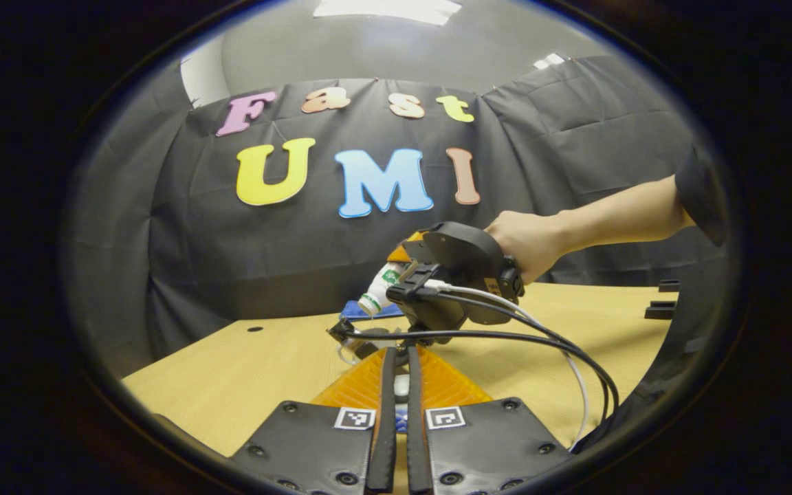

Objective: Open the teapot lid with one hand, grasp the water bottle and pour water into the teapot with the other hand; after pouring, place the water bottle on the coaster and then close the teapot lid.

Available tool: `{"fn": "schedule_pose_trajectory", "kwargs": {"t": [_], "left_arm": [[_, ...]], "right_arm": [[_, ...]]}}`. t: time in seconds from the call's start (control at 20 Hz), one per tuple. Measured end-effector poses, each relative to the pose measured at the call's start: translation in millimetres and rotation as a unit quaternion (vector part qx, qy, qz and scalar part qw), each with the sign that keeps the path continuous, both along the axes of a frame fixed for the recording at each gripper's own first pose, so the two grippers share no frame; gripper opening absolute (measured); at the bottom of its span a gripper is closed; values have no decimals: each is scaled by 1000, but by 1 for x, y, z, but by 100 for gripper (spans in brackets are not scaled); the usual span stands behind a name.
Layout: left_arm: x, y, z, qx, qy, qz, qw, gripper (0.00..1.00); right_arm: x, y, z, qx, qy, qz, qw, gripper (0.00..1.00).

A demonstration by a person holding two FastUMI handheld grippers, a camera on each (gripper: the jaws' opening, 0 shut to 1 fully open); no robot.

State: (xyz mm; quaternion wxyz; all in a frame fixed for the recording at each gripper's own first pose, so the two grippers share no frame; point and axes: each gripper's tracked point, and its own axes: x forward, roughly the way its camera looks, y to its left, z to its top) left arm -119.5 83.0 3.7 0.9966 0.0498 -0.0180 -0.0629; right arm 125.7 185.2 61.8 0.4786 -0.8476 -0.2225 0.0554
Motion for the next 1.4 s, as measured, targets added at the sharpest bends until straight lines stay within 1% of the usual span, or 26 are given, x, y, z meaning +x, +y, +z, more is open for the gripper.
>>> {"fn": "schedule_pose_trajectory", "kwargs": {"t": [0.05, 0.45, 0.5, 0.55, 0.65, 0.75, 0.8, 0.85, 0.9, 0.95, 1.0, 1.2, 1.4], "left_arm": [[0, 2, 0, -1, -1, 0, 1000, 17], [1, 3, -3, -6, 7, 0, 1000, 17], [1, 4, -2, -6, 6, 1, 1000, 13], [1, 4, -2, -5, 5, 3, 1000, 13], [0, 4, 0, -7, 2, 2, 1000, 13], [1, 3, 0, -11, 2, 0, 1000, 13], [1, 2, -1, -11, 4, -1, 1000, 17], [1, 2, -3, -12, 6, -1, 1000, 17], [1, 2, -3, -12, 7, -1, 1000, 13], [1, 2, -3, -13, 8, -1, 1000, 13], [2, 1, -2, -13, 7, -1, 1000, 13], [1, 5, -2, -14, 6, 1, 1000, 13], [2, 6, -1, -17, 7, 1, 1000, 13]], "right_arm": [[-1, 0, -2, -3, 3, 0, 1000, 73], [5, 0, -1, -5, 28, -2, 1000, 73], [5, -1, -2, -2, 37, -4, 999, 73], [9, -3, -4, 7, 53, -5, 999, 72], [15, -8, -6, 42, 86, -12, 995, 72], [13, -10, -15, 82, 113, -14, 990, 73], [12, -11, -20, 99, 127, -15, 987, 73], [9, -12, -25, 113, 141, -19, 983, 73], [8, -12, -29, 124, 152, -21, 980, 73], [7, -12, -30, 134, 162, -23, 977, 71], [8, -13, -32, 144, 174, -25, 974, 73], [8, -16, -51, 184, 220, -39, 957, 73], [6, -19, -51, 210, 234, -39, 949, 73]]}}
